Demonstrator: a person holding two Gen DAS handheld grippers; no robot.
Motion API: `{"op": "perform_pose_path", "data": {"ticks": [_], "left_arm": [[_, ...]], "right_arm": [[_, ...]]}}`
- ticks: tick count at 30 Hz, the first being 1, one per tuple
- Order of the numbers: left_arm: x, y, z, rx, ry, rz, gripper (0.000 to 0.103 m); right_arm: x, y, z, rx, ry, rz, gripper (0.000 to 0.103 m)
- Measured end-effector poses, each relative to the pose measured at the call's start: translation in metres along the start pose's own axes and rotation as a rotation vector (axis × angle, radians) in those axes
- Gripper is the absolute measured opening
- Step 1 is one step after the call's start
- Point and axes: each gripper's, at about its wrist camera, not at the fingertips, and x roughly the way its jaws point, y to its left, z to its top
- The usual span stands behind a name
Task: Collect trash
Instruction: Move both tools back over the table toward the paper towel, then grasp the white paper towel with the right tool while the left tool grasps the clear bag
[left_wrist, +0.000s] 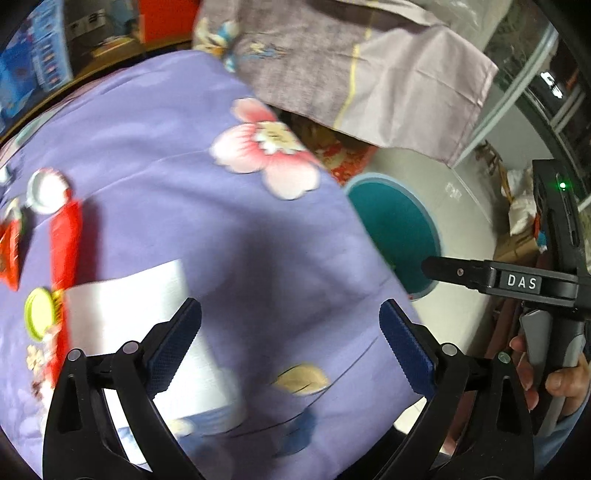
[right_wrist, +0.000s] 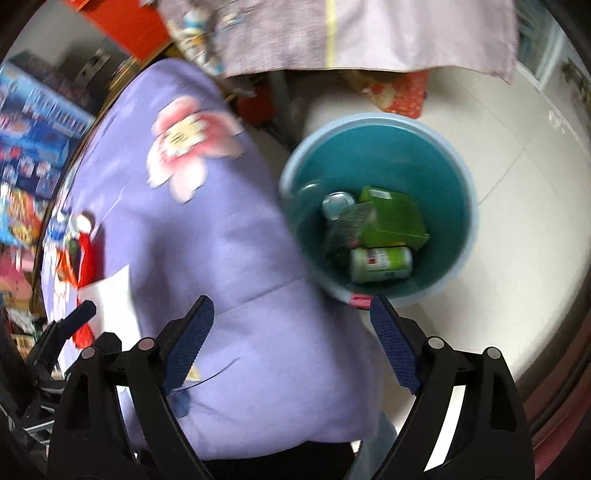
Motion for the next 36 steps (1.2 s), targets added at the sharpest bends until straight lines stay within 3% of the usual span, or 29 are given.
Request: {"op": "perform_pose_path", "data": {"ticks": [11,16,21,32,36], "left_arm": [[-0.070,0.108,-0.051,-0.137,-0.102,0.084,0.098],[-0.082,0.149,-0.071,-0.205,-0.123,0.119,0.099],[-0.080,0.187,-0.092,-0.278,-0.099,0.113,0.099],[-0.075,0.235,-0.115,-0.362,-0.076,0.128,0.099],[-0.075,0.246,-0.119,-0.382,-0.071,0.125,0.099]], "right_arm": [[0.028,0.121,-0.038,-0.197,0.073,0.015,0.087],[0.052,0.168,-0.059,-0.275,0.121,0.021,0.087],[0.076,0.188,-0.070,-0.285,0.161,0.011,0.087],[0.106,0.233,-0.080,-0.368,0.145,-0.022,0.087],[0.114,0.246,-0.087,-0.393,0.125,-0.058,0.095]]}}
